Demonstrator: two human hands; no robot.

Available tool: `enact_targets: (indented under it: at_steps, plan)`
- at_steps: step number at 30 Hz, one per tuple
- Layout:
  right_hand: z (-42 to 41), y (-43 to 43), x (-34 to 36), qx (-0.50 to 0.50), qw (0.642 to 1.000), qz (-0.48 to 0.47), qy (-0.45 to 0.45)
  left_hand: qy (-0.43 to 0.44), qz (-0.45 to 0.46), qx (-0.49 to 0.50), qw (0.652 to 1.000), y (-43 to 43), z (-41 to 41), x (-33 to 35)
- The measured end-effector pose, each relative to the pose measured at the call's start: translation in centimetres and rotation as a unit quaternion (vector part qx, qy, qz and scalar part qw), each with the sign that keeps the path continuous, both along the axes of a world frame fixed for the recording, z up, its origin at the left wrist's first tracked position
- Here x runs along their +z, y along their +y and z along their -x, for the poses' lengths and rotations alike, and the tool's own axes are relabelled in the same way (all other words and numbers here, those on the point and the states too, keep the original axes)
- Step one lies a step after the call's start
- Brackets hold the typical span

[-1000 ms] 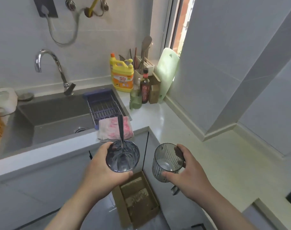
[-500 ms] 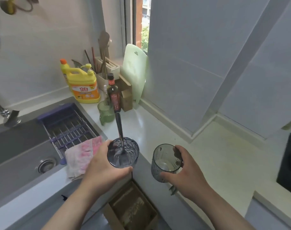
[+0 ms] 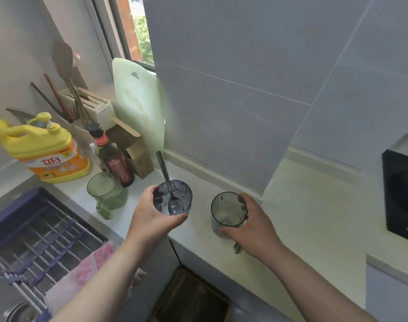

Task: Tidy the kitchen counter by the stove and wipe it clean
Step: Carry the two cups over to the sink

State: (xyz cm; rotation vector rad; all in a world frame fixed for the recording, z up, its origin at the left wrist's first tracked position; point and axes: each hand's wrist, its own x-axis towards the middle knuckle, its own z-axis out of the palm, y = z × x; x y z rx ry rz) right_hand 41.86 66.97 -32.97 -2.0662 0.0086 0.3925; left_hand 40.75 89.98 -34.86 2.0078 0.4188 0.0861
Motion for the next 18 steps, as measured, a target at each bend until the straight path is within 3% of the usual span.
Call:
enact_targets:
  at_steps: [7,18]
  plan:
    - [-4.3,4.5,-2.7,-0.098,0.995,-0.021,0.005,0.017,0.015,-0.049,0.999,2.2,-7.4,-4.2]
    - [-9.9,9.8,-6.1,-0.108,0.994,0.008,-0.017,0.004,0.007,-0.039,0.999,4.5,-13.3,-8.2]
